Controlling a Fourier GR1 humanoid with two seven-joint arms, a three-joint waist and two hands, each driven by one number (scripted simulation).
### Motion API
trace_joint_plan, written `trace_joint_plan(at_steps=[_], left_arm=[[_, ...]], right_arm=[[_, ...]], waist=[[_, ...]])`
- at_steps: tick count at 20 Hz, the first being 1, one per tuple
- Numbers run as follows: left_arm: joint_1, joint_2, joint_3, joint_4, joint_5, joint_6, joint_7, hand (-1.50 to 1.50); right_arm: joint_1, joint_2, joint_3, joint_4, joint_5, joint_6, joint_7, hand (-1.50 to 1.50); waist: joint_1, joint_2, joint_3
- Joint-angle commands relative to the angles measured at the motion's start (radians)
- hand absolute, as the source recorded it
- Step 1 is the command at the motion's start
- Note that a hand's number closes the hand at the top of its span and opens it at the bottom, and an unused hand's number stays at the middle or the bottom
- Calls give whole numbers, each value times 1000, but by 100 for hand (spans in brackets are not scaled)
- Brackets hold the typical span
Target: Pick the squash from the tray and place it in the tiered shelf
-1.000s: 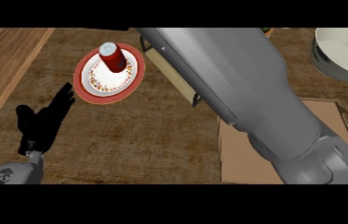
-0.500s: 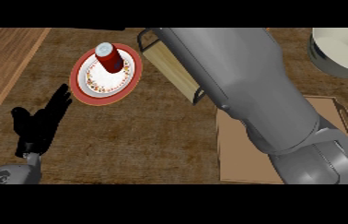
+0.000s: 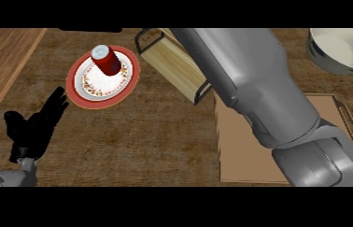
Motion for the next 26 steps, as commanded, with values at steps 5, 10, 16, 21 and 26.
trace_joint_plan(at_steps=[5,10,16,21,26], left_arm=[[12,-14,-3,-47,-14,27,22,0],[35,24,23,-31,12,-38,15,0],[34,7,26,-27,10,-32,8,0],[34,-15,30,-20,0,-4,-6,0],[53,-14,27,-8,-10,-11,-12,0]], right_arm=[[72,14,-23,48,33,-84,223,-150],[67,14,-5,26,29,-172,218,-150],[87,14,-65,-36,36,-310,198,-150],[65,14,-158,-149,1,-356,169,-150],[85,14,-125,-257,8,-422,173,-150]], waist=[[-8,-3,1],[7,-2,0],[4,-1,1],[-23,-11,2],[-28,-16,2]])
